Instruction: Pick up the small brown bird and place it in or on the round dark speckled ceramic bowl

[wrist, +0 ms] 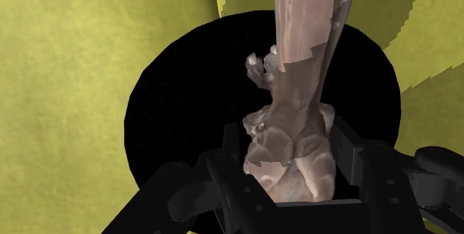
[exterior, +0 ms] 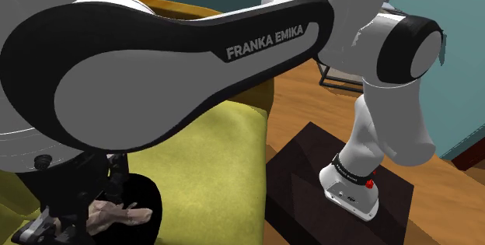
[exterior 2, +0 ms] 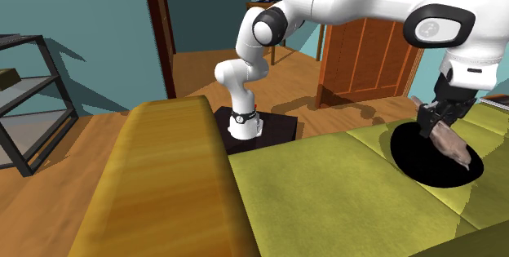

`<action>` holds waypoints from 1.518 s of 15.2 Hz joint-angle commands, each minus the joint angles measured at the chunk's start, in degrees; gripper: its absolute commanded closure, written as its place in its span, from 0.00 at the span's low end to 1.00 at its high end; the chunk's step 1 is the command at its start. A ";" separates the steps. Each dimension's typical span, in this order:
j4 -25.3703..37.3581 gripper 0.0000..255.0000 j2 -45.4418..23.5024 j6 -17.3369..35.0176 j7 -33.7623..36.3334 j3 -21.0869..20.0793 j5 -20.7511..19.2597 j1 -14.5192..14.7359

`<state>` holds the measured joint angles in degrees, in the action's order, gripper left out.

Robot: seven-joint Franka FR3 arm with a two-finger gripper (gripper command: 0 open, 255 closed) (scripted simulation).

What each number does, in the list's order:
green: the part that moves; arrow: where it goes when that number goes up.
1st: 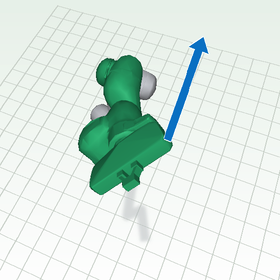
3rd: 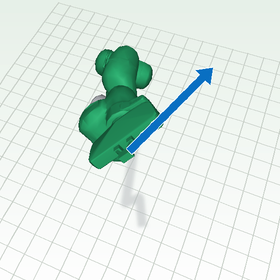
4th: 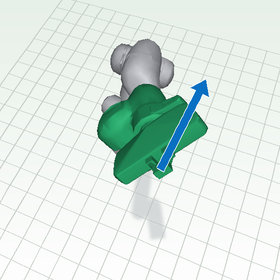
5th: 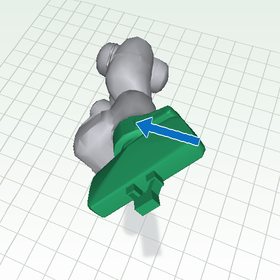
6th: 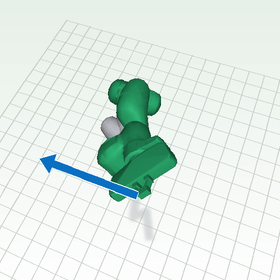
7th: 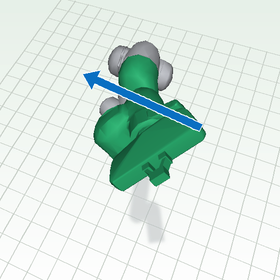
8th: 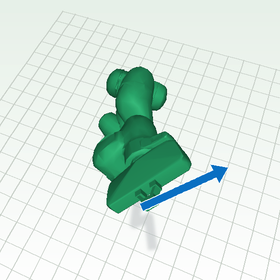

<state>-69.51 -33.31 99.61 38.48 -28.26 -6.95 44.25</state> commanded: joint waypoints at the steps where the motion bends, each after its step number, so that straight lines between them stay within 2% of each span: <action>1: -0.47 1.00 0.02 0.41 -0.01 0.03 0.00 -0.09; 6: -0.47 1.00 0.02 0.41 -0.01 0.03 0.00 -0.09; 7: -0.47 0.00 0.02 0.41 -0.01 0.03 0.00 -0.09; 12: -0.47 0.00 0.02 0.41 -0.01 0.03 0.00 -0.09; 16: 9.22 0.00 -1.31 -7.81 -0.19 0.14 -0.38 1.18; 23: 9.22 0.00 -1.31 -7.81 -0.19 0.15 -0.38 1.18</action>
<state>-60.31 -34.61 91.82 38.28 -28.11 -7.32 45.43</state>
